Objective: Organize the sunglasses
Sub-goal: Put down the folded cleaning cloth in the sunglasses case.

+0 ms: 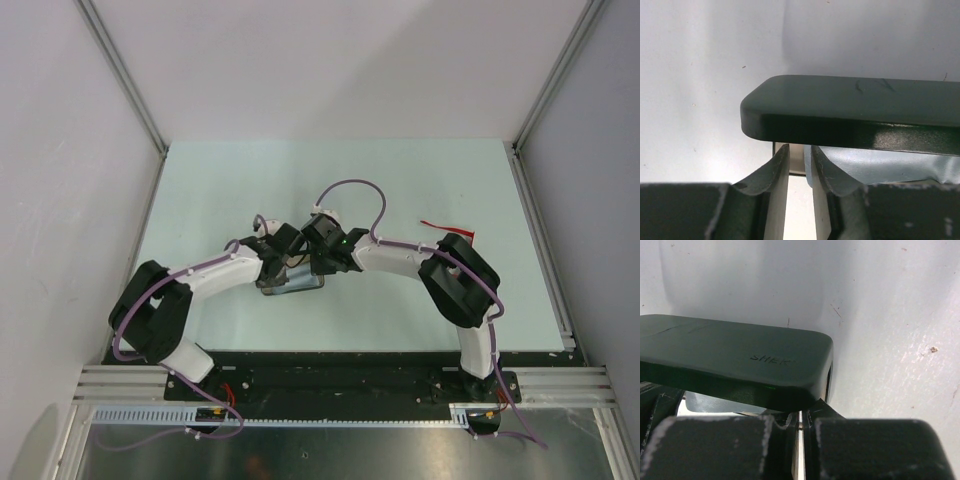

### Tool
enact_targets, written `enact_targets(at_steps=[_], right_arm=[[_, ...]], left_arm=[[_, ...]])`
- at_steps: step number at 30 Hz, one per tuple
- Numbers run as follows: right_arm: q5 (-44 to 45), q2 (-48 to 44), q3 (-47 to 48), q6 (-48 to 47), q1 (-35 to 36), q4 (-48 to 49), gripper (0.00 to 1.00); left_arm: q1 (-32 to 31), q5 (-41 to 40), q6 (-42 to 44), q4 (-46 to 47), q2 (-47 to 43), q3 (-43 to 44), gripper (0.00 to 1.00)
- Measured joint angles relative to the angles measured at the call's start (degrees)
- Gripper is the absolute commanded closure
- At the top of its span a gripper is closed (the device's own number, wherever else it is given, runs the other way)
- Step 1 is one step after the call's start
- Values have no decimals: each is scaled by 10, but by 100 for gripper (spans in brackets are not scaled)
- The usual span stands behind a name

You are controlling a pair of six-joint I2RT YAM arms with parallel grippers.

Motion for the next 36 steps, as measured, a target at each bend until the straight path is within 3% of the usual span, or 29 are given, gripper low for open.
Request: enact_targets(at_steps=[6, 14, 30, 36], right_arm=[[0, 4, 1, 0, 0, -1, 93], [0, 7, 3, 0, 0, -4, 74], [40, 4, 7, -16, 16, -7, 64], [43, 3, 7, -21, 26, -9, 65]], left_arm=[[1, -3, -4, -4, 0, 0, 61], [6, 8, -24, -5, -2, -1, 56], [27, 61, -54, 22, -23, -30, 53], [40, 87, -69, 47, -29, -51, 60]])
